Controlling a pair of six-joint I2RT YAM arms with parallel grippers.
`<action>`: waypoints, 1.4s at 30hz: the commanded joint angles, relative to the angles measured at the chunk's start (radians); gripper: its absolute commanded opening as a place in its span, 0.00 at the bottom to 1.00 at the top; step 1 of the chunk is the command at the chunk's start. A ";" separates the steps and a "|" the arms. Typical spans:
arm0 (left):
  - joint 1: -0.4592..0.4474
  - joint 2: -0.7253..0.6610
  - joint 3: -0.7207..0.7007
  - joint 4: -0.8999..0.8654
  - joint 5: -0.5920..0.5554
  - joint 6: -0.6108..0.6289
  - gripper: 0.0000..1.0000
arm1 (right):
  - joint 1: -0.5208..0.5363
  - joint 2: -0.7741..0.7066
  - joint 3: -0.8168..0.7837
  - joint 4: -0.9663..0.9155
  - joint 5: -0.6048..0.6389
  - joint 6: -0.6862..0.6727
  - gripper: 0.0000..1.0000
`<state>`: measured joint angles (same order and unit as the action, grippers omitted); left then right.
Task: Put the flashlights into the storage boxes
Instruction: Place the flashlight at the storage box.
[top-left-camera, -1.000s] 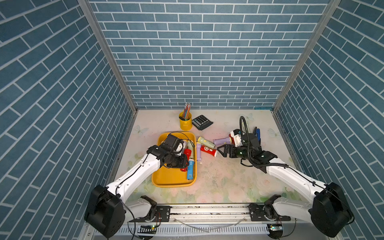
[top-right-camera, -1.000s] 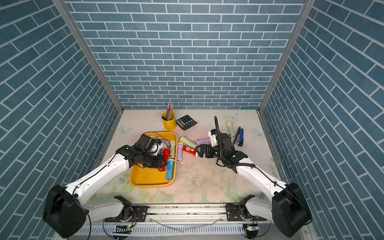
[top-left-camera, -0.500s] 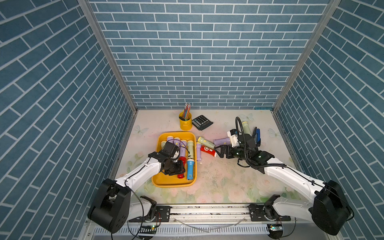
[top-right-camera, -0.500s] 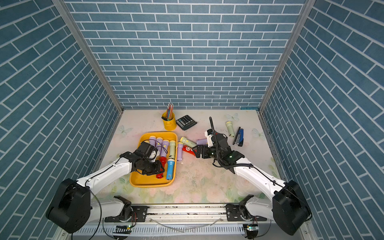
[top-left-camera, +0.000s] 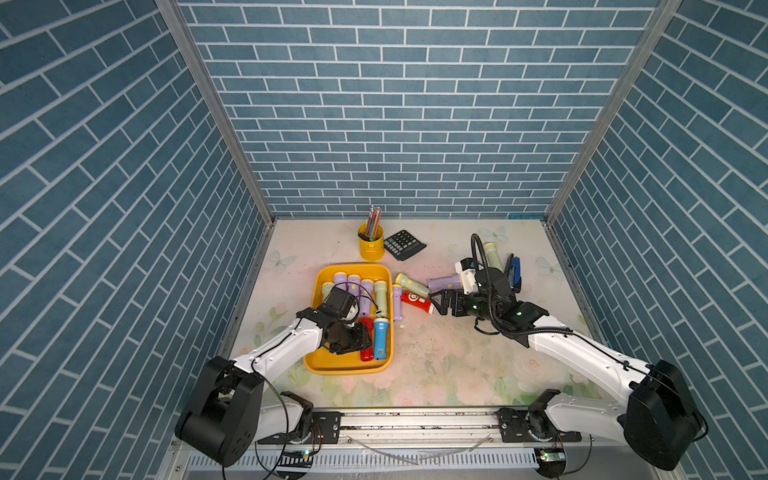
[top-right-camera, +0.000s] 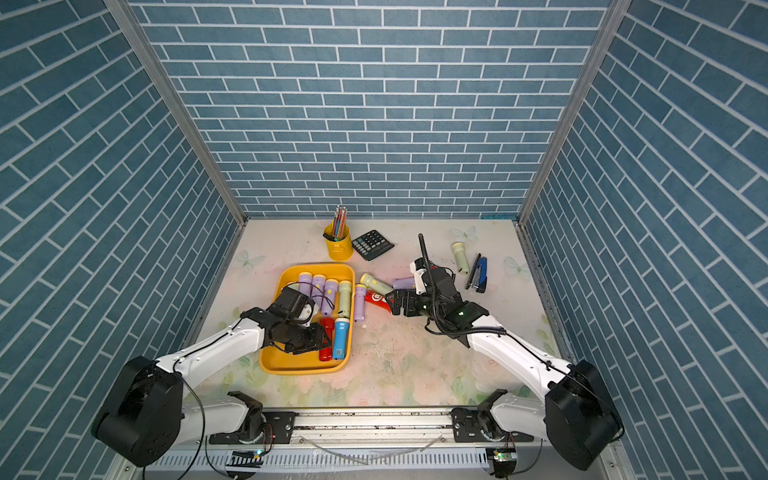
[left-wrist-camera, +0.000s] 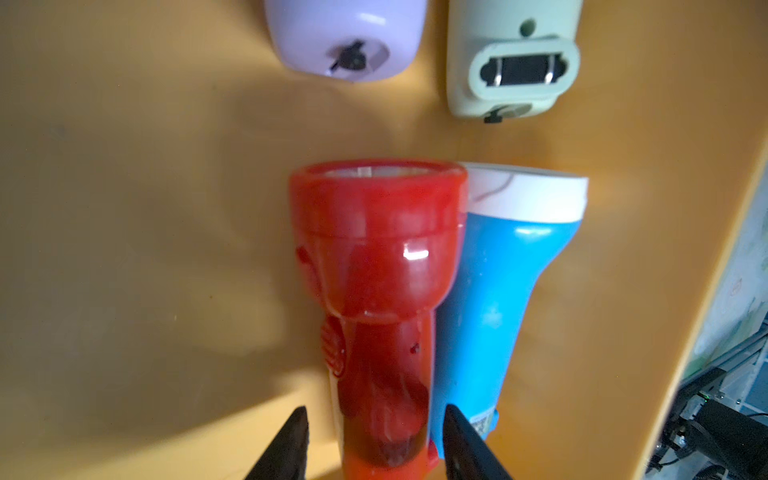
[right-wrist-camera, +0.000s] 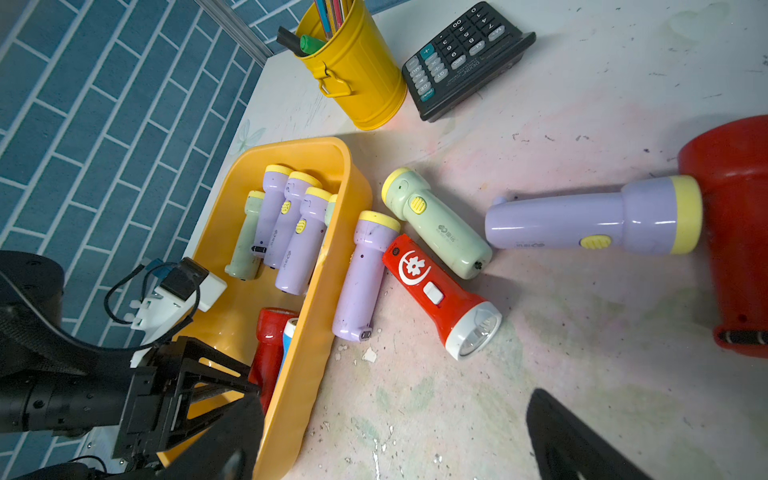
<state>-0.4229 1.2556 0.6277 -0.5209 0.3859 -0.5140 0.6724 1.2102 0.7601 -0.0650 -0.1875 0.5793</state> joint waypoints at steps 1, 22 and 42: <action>0.006 -0.029 0.008 -0.031 -0.012 0.003 0.53 | 0.007 -0.009 -0.011 0.018 0.011 0.010 0.99; 0.006 -0.041 0.260 -0.073 -0.013 0.130 0.52 | -0.004 -0.061 0.172 -0.462 0.297 -0.058 0.99; -0.010 0.097 0.430 -0.015 0.041 0.141 0.51 | -0.239 0.098 0.387 -0.774 0.352 -0.274 0.99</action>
<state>-0.4305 1.3331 1.0248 -0.5465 0.4149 -0.3843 0.4606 1.2545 1.0763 -0.7498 0.1509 0.3866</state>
